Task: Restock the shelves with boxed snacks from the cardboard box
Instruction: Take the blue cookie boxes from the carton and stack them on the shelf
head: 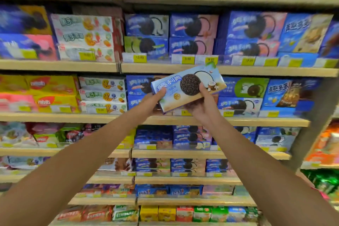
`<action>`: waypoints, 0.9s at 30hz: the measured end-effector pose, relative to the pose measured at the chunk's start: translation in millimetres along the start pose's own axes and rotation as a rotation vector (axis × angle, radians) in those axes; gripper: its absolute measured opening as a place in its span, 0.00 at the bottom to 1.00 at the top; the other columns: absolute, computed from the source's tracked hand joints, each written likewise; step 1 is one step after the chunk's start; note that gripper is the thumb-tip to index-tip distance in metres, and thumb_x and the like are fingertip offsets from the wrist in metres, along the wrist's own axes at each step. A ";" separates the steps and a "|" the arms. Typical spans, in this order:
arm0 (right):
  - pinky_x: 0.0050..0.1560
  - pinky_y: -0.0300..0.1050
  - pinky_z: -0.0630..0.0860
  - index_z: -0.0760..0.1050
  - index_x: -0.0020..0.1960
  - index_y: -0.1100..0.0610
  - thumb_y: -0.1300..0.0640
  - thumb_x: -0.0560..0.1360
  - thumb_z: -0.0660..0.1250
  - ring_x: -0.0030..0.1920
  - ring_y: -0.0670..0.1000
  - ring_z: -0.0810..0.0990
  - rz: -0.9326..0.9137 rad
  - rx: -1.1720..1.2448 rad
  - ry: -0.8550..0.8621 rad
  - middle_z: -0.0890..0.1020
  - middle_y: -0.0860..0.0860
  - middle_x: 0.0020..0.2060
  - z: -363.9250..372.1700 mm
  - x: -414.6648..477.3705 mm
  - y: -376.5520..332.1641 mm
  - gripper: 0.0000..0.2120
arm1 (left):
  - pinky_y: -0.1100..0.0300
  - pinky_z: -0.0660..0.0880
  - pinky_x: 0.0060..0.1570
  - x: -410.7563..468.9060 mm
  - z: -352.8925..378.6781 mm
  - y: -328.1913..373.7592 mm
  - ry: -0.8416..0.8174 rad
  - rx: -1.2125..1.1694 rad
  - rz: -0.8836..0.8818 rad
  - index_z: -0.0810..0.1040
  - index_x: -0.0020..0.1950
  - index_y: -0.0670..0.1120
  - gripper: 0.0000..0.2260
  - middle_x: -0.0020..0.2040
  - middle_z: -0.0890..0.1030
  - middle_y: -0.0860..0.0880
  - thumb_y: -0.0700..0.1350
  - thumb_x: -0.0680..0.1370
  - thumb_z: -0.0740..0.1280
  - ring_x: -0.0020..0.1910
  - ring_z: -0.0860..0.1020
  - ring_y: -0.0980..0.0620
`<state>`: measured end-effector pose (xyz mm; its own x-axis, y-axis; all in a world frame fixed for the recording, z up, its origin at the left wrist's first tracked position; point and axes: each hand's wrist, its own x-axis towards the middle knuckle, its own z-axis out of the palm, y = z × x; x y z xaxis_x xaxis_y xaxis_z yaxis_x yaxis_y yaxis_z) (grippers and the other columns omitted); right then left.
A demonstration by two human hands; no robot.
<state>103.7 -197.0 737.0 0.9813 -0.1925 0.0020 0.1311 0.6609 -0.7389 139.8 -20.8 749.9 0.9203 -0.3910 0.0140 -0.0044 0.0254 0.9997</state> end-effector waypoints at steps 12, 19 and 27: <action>0.32 0.41 0.77 0.71 0.60 0.53 0.54 0.76 0.66 0.33 0.47 0.78 -0.250 -0.285 0.180 0.78 0.50 0.43 97.5 66.7 -76.7 0.13 | 0.44 0.70 0.64 76.6 -78.5 122.9 0.398 0.093 0.170 0.64 0.69 0.40 0.50 0.64 0.74 0.41 0.77 0.63 0.60 0.61 0.75 0.41; 0.44 0.47 0.75 0.70 0.54 0.54 0.50 0.75 0.68 0.46 0.50 0.77 -0.382 -0.649 0.228 0.77 0.52 0.50 136.1 122.0 -87.0 0.12 | 0.60 0.65 0.31 126.4 -114.4 175.6 0.400 0.094 0.179 0.64 0.62 0.40 0.22 0.38 0.67 0.46 0.48 0.74 0.67 0.31 0.66 0.52; 0.37 0.43 0.78 0.74 0.59 0.55 0.57 0.71 0.65 0.45 0.54 0.79 -0.486 -0.851 0.371 0.78 0.57 0.54 174.5 180.1 -88.0 0.17 | 0.53 0.68 0.61 166.5 -131.4 180.8 0.448 0.539 0.479 0.61 0.69 0.40 0.20 0.65 0.69 0.40 0.41 0.79 0.62 0.64 0.70 0.42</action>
<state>293.6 -163.3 920.0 0.7259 -0.6060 0.3255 0.2165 -0.2478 -0.9443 343.6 39.6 930.1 0.8392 -0.0459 0.5419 -0.5143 -0.3913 0.7632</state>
